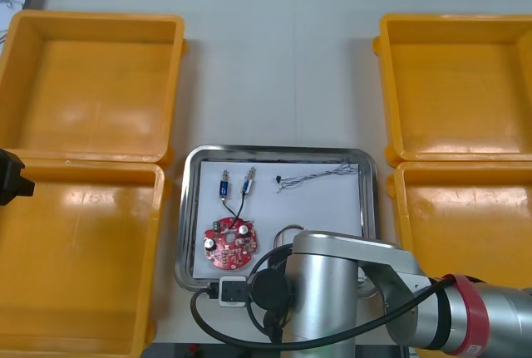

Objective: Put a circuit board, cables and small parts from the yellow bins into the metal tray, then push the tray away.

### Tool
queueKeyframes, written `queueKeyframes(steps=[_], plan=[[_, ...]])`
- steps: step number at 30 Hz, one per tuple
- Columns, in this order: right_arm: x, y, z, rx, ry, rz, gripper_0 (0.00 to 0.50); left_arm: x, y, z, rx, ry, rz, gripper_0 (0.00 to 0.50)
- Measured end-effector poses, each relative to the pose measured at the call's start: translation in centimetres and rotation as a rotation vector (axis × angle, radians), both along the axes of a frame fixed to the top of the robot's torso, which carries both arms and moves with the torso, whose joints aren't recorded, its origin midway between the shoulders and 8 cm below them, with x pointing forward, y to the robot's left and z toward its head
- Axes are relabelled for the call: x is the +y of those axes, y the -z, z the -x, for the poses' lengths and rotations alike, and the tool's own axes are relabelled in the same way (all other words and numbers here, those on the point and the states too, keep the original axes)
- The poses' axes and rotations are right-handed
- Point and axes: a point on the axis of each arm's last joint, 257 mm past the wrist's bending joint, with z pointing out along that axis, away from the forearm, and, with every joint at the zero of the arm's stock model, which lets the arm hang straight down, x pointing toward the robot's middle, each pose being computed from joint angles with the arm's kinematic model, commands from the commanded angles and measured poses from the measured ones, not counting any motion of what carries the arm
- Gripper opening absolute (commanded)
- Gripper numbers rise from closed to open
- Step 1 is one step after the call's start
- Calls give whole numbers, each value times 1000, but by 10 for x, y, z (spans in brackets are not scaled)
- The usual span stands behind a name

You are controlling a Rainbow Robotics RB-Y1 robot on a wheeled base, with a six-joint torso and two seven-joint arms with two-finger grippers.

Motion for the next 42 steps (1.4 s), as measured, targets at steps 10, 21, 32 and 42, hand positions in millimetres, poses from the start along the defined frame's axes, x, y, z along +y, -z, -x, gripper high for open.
queueKeyframes(steps=[10, 21, 32, 42], plan=[[3, 0, 1, 0, -3, -2, 406, 0, 0, 0, 0, 0, 0, 500], [7, -1, 2, 0, 20, -19, 0, 0, 0, 0, 0, 0, 0, 500], [18, -6, -4, -12, -1, -58, 0, 0, 0, 0, 0, 0, 0, 500], [15, -18, -25, -33, -33, -77, 0, 0, 0, 0, 0, 0, 0, 500]])
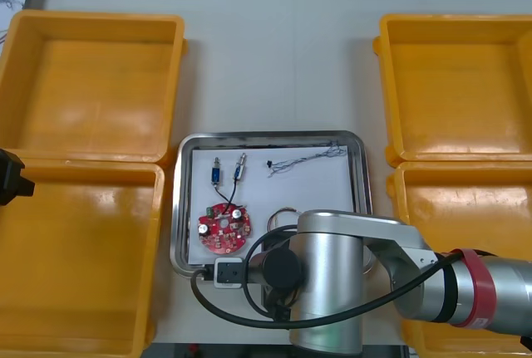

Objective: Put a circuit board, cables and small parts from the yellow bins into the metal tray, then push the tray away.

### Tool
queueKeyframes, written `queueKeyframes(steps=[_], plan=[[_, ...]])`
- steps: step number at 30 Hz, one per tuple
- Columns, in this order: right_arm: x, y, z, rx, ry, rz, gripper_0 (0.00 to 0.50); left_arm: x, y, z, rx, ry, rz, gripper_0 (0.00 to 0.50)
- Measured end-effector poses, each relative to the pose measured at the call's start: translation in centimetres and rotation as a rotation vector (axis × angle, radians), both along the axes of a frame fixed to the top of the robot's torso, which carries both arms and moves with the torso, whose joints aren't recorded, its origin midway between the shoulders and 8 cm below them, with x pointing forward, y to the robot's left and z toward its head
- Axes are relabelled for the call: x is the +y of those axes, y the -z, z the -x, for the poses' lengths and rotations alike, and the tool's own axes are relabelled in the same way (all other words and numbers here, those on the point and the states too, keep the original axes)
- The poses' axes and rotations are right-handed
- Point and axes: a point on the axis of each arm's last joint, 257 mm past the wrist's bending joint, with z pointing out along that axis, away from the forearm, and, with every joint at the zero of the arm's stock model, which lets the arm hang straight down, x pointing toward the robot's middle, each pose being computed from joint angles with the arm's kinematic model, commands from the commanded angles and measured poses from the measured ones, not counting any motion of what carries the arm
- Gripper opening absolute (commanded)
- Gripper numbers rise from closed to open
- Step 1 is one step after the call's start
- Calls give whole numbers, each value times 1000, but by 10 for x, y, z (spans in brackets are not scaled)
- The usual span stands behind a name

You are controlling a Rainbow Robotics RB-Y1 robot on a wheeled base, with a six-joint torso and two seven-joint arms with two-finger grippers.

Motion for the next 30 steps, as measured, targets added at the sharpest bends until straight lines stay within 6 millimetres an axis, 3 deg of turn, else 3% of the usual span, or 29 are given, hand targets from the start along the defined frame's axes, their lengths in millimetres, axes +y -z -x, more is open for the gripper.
queueKeyframes(steps=[8, 15, 30], plan=[[-17, -9, -16, -12, -4, 36, 0, 0, 0, 0, 0, 0, 0, 500], [-16, -13, -19, 0, -13, 43, 0, 0, 0, 0, 0, 0, 0, 500], [-20, -23, -51, 15, -2, 84, 0, 0, 0, 0, 0, 0, 0, 500]])
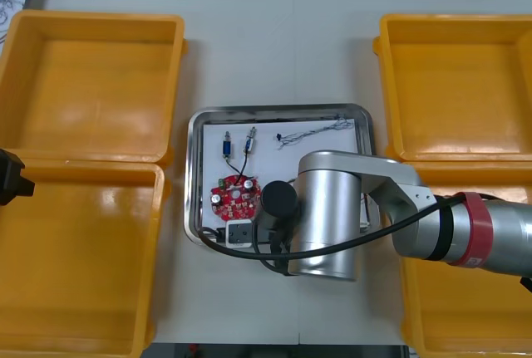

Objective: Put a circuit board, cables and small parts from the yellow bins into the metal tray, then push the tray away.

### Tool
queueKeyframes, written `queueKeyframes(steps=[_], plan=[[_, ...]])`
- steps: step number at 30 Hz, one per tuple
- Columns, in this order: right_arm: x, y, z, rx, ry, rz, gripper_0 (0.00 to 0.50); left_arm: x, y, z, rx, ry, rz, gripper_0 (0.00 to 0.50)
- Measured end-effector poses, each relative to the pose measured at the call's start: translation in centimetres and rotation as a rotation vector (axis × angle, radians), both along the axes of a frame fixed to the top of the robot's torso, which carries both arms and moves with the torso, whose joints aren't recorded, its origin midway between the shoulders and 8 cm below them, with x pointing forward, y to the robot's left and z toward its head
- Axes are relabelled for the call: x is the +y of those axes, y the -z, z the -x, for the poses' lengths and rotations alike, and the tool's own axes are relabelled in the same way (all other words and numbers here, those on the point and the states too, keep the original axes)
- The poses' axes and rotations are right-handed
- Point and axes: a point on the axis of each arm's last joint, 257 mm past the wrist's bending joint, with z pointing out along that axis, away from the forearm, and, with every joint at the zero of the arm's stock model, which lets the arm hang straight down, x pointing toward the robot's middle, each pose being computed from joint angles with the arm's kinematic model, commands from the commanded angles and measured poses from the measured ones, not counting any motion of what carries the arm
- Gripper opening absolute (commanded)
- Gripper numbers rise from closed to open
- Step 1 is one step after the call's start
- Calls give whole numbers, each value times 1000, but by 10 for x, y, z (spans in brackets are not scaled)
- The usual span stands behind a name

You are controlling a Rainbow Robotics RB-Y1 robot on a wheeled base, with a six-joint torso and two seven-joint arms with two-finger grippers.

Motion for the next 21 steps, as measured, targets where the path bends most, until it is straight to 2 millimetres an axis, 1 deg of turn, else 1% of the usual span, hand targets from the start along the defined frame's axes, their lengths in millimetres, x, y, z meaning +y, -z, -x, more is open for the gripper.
queueKeyframes(steps=[4, 10, 13, 18, 21], plan=[[4, -6, -11, 21, 1, -8, 0, 0, 0, 0, 0, 0, 0, 500], [8, -18, -34, 13, 16, -16, 0, 0, 0, 0, 0, 0, 0, 500], [7, -23, -46, -1, 13, -12, 0, 0, 0, 0, 0, 0, 0, 500], [1, -29, -65, 10, -48, 16, 0, 0, 0, 0, 0, 0, 0, 500], [-1, -35, -78, 23, -35, 5, 0, 0, 0, 0, 0, 0, 0, 500]])
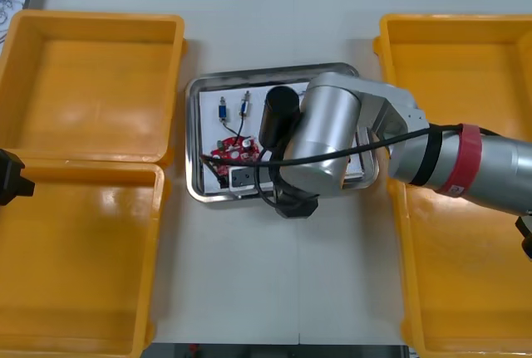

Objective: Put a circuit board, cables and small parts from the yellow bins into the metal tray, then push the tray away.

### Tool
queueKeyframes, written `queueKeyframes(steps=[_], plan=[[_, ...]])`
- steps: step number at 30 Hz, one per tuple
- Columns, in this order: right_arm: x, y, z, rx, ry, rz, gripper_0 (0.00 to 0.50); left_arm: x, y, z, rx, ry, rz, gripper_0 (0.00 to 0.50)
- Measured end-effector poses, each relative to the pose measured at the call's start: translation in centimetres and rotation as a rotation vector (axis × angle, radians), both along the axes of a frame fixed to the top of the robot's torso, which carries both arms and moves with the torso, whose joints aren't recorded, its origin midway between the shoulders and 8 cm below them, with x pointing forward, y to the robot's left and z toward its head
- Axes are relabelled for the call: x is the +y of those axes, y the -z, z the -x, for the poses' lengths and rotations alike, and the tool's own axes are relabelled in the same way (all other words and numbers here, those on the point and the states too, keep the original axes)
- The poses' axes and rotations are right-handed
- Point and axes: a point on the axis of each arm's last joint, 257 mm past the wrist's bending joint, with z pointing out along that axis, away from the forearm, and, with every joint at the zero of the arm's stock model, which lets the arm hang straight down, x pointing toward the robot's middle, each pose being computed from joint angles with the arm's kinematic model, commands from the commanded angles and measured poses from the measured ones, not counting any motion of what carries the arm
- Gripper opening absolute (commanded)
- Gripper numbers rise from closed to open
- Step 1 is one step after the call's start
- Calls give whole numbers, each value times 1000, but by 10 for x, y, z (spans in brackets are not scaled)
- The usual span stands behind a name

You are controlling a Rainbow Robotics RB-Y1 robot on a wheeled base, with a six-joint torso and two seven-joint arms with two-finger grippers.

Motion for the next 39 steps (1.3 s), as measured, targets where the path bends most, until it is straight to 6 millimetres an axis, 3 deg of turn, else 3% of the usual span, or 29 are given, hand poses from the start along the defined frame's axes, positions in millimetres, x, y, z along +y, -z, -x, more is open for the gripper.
queueKeyframes(steps=[9, 20, 29, 39], plan=[[-3, -22, -40, -23, -25, 28, 0, 0, 0, 0, 0, 0, 0, 500], [-6, -42, -72, -52, 0, 19, 0, 0, 0, 0, 0, 0, 0, 500], [-9, -55, -94, -62, 70, -14, 0, 0, 0, 0, 0, 1, 0, 500], [8, -63, -111, -103, 68, -67, 0, 0, 0, 0, 0, 1, 0, 500]])
